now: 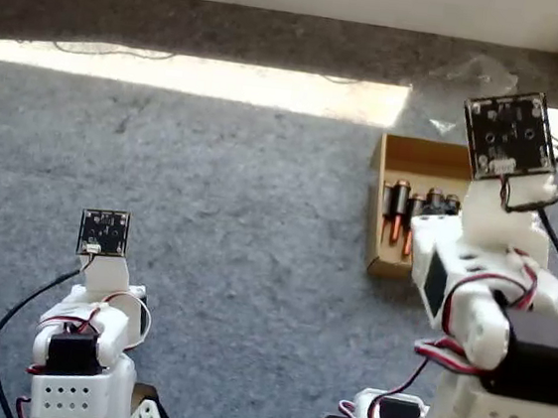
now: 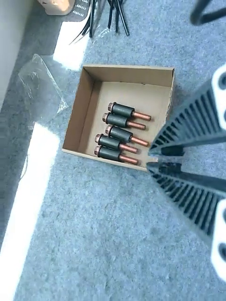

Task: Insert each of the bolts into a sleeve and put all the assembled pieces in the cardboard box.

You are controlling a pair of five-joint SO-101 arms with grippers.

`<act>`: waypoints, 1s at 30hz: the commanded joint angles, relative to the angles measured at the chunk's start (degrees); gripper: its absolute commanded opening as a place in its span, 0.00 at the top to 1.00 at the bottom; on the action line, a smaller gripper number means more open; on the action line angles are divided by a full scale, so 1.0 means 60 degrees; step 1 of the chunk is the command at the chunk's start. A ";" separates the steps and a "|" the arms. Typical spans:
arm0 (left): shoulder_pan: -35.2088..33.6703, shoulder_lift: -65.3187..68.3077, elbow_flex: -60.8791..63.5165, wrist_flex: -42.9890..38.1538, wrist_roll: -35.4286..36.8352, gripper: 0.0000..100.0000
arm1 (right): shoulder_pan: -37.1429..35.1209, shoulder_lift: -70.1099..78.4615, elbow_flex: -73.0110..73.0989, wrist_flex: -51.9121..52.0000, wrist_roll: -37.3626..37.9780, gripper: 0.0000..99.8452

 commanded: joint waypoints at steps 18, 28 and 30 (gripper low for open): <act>-0.0095 -0.0037 0.0212 0.0088 0.0000 0.99 | -0.0066 -0.7465 0.9824 -0.4081 0.0059 0.99; -0.0095 -0.0037 0.0212 0.0088 0.0000 0.99 | -0.0081 -0.9883 1.1626 -0.4579 0.0117 0.99; -0.0095 -0.0037 0.0212 0.0088 0.0000 0.99 | -0.0081 -0.9810 1.1670 -0.4579 0.0117 0.99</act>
